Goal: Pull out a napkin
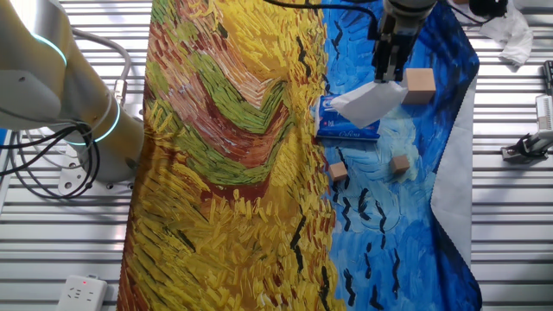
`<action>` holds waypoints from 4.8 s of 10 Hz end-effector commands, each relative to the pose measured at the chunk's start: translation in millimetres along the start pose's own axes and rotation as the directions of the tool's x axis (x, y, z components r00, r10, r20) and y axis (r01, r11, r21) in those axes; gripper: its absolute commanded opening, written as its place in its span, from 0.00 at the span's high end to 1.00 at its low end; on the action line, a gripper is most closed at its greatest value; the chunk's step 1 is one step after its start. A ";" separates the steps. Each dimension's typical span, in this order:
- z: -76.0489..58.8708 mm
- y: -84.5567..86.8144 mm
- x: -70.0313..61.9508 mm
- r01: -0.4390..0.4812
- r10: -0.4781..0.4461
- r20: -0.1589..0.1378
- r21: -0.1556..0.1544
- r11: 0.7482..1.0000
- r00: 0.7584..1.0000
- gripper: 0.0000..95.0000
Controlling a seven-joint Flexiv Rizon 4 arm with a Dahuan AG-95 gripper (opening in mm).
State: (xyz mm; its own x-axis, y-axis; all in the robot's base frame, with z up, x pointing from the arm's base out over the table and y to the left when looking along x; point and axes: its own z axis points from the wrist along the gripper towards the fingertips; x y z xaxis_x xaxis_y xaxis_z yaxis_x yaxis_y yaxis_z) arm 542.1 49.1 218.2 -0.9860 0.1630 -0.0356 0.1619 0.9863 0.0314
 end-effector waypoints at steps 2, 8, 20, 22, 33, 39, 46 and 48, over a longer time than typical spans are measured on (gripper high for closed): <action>0.2 -0.1 0.3 -0.012 0.012 -0.003 -0.012 1.000 1.000 1.00; 1.5 -4.6 6.0 0.010 -0.010 0.005 0.000 1.000 1.000 1.00; 2.0 -2.7 3.8 0.024 -0.024 0.005 0.003 1.000 1.000 1.00; 2.6 -2.8 3.6 0.028 -0.028 0.007 0.003 1.000 1.000 1.00; 3.2 -3.0 3.6 0.039 -0.039 0.006 0.008 0.999 0.999 1.00; 3.2 -3.0 3.6 0.078 -0.078 0.018 0.013 0.997 0.997 1.00; 3.2 -3.0 3.6 0.176 -0.176 0.018 0.016 0.984 0.984 1.00; 3.2 -3.0 3.6 0.194 -0.194 0.020 0.013 0.981 0.981 1.00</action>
State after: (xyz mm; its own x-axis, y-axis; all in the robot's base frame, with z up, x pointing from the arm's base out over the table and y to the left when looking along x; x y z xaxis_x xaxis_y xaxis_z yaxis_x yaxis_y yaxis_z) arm 538.1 46.8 214.8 -0.9976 -0.0326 -0.0612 -0.0333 0.9994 0.0102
